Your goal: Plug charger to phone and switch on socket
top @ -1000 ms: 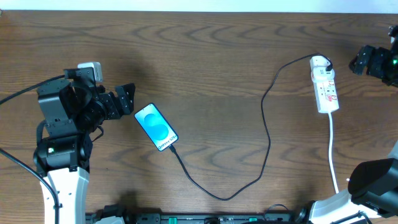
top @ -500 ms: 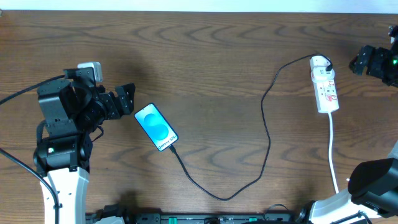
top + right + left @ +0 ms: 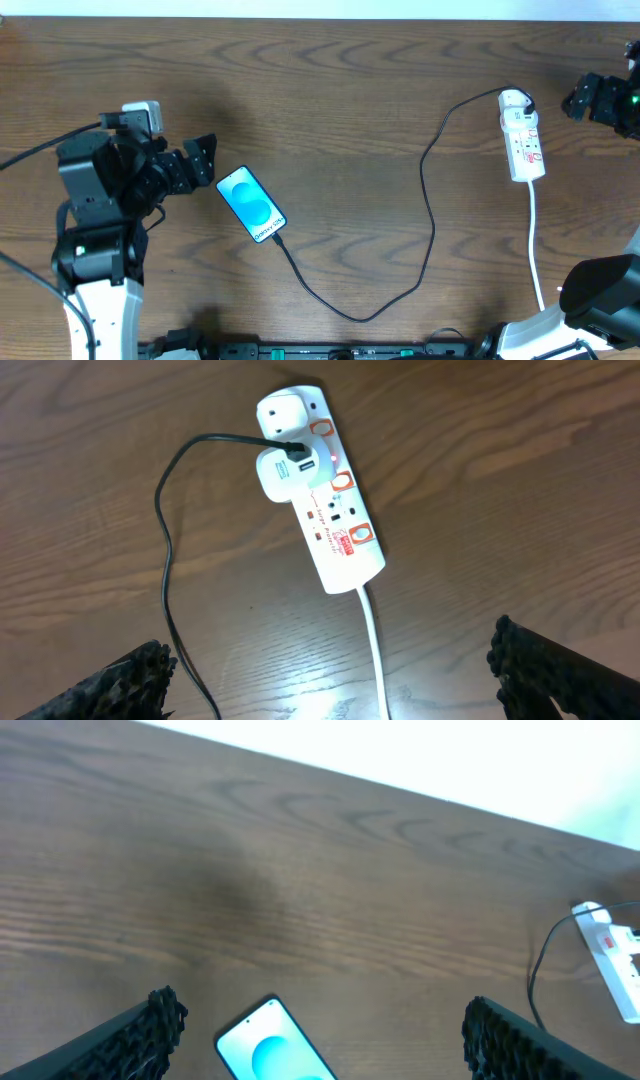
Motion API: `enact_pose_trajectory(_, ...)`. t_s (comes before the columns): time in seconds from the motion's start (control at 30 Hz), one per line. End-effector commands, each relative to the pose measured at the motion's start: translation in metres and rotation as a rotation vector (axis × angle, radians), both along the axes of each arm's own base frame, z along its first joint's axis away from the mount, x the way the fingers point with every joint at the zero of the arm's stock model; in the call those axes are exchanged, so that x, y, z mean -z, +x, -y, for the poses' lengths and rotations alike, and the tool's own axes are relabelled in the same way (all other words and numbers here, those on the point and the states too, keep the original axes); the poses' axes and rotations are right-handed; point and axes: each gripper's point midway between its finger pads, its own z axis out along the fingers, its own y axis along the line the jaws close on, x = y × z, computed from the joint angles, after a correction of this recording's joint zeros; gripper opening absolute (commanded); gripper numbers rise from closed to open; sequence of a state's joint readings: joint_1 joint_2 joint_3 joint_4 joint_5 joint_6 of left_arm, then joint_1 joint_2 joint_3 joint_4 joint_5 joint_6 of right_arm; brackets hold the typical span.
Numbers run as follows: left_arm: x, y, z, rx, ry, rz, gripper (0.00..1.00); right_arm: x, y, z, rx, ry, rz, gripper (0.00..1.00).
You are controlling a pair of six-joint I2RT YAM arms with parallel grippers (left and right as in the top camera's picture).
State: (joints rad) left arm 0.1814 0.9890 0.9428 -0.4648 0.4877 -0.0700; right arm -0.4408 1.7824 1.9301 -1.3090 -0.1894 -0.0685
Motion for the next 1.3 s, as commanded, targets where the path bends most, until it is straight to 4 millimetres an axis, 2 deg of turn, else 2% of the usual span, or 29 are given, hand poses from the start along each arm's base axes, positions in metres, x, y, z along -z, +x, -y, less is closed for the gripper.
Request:
enact_pose_trajectory(0.0, -0.017, -0.013, 0.001, 0.004, 0.028, 0.063, 0.91, -0.014, -0.001, 0.001, 0.013, -0.011, 0.035, 0.99)
enact_pose_trajectory(0.1, -0.018, -0.021, 0.002, -0.012, 0.053, 0.079, 0.91, -0.014, -0.001, 0.001, 0.013, -0.011, 0.035, 0.99)
enact_pose_trajectory(0.2, -0.009, -0.029, 0.001, -0.061, 0.123, 0.08, 0.91, -0.014, -0.001, 0.001, 0.013, -0.011, 0.035, 0.99)
enact_pose_trajectory(0.43, -0.002, -0.045, 0.004, -0.094, 0.188, 0.154, 0.91, -0.014, -0.001, 0.001, 0.013, -0.011, 0.035, 0.99)
enact_pose_trajectory(0.9, 0.007, -0.062, 0.004, -0.132, 0.169, 0.549, 0.91, -0.014, -0.001, 0.001, 0.013, -0.011, 0.035, 0.99)
enact_pose_trajectory(1.2, 0.021, -0.074, 0.004, -0.154, 0.152, 0.808, 0.91, -0.014, -0.001, 0.001, 0.014, -0.011, 0.035, 0.99)
enact_pose_trajectory(1.27, 0.02, -0.075, 0.003, -0.157, 0.153, 0.815, 0.91, -0.014, -0.001, 0.001, 0.013, -0.011, 0.035, 0.99)
